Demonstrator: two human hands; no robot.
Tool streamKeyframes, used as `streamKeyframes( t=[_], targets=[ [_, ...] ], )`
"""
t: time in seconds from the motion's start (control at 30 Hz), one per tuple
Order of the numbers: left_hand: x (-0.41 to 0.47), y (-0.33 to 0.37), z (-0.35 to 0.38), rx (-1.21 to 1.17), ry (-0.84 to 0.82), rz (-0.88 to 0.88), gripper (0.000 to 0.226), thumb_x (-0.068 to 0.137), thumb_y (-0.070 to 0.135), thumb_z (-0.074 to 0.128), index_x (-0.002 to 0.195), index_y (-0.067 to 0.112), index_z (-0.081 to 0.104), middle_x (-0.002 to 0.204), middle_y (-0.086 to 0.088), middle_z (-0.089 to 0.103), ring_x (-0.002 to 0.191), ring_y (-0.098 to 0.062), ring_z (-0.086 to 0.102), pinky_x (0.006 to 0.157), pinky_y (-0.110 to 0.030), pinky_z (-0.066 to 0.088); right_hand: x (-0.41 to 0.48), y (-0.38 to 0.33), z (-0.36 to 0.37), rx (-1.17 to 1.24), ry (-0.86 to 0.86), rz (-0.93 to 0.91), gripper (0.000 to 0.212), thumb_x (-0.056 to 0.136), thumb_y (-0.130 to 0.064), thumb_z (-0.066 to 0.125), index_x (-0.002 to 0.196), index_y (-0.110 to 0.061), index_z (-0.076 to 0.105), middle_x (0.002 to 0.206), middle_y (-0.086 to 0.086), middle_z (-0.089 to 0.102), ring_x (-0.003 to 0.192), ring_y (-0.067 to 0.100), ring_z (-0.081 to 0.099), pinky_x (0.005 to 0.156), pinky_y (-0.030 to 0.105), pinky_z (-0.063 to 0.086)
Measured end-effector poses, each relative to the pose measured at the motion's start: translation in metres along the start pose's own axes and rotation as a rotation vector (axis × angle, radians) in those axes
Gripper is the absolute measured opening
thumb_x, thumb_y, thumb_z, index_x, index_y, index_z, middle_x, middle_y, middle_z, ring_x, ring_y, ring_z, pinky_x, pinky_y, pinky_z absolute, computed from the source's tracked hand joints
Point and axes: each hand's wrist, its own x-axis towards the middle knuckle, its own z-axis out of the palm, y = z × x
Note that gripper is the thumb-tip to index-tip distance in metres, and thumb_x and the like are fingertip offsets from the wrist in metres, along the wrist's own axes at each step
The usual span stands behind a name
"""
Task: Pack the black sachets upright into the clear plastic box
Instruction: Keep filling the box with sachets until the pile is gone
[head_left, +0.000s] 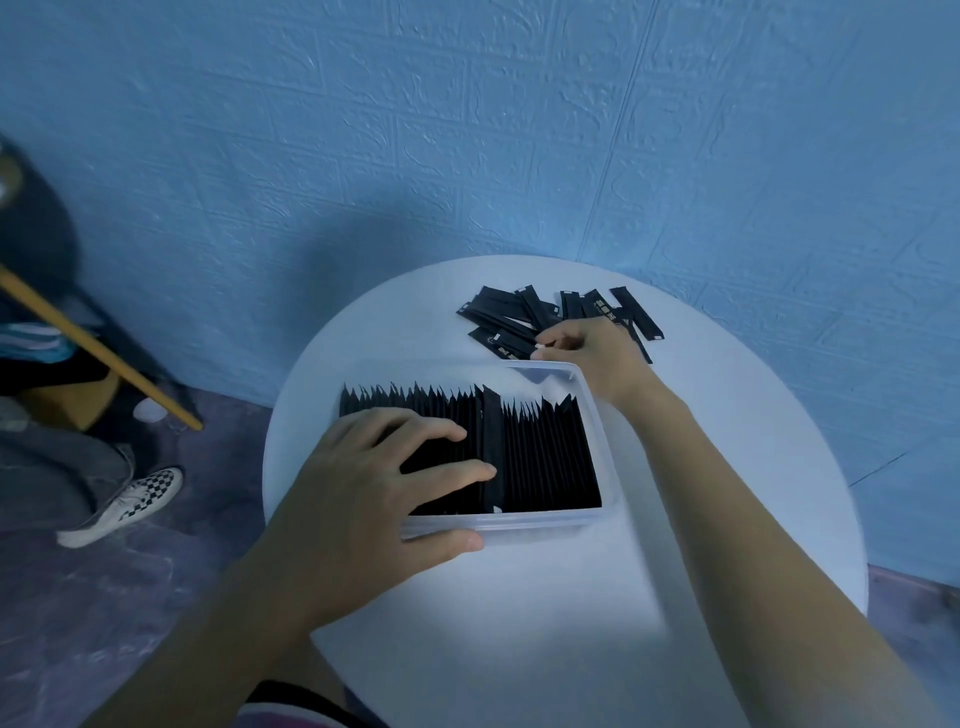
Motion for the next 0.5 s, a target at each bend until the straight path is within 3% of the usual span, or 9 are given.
streamKeyframes(
  t=[0.17, 0.33, 0.4, 0.5],
  targets=[
    [0.0, 0.0, 0.001, -0.005, 0.015, -0.002, 0.047, 0.084, 0.07, 0.057, 0.123, 0.046, 0.065, 0.132, 0.018, 0.056, 0.118, -0.018, 0.053, 0.1, -0.041, 0.041, -0.002, 0.006, 0.008, -0.225, -0.03, -0.061, 0.034, 0.078, -0.041, 0.082, 0.108, -0.029, 0.073, 0.097, 0.001, 0.063, 0.093, 0.02, 0.058, 0.082, 0.034, 0.045],
    [0.0, 0.0, 0.001, 0.003, 0.022, 0.012, 0.046, 0.084, 0.068, 0.057, 0.123, 0.044, 0.066, 0.131, 0.016, 0.058, 0.117, -0.017, 0.053, 0.1, -0.04, 0.041, -0.006, 0.017, -0.004, -0.257, -0.029, 0.003, 0.014, 0.087, -0.029, 0.075, 0.092, -0.04, 0.068, 0.092, -0.004, 0.068, 0.094, 0.02, 0.063, 0.076, 0.027, 0.045],
    [0.0, 0.001, 0.0, 0.011, 0.013, 0.011, 0.046, 0.085, 0.069, 0.056, 0.123, 0.045, 0.065, 0.131, 0.017, 0.057, 0.117, -0.016, 0.052, 0.1, -0.039, 0.04, -0.008, 0.02, -0.012, -0.25, -0.036, 0.031, 0.012, 0.089, -0.027, 0.072, 0.093, -0.038, 0.068, 0.091, -0.003, 0.068, 0.091, 0.019, 0.063, 0.069, 0.024, 0.043],
    [0.0, 0.001, 0.001, 0.023, 0.005, 0.005, 0.046, 0.085, 0.069, 0.054, 0.123, 0.045, 0.065, 0.131, 0.017, 0.056, 0.117, -0.016, 0.052, 0.1, -0.037, 0.038, -0.01, 0.017, -0.012, -0.223, -0.017, 0.031, 0.018, 0.087, -0.037, 0.075, 0.103, -0.032, 0.07, 0.097, -0.003, 0.067, 0.093, 0.018, 0.06, 0.075, 0.026, 0.039]
  ],
)
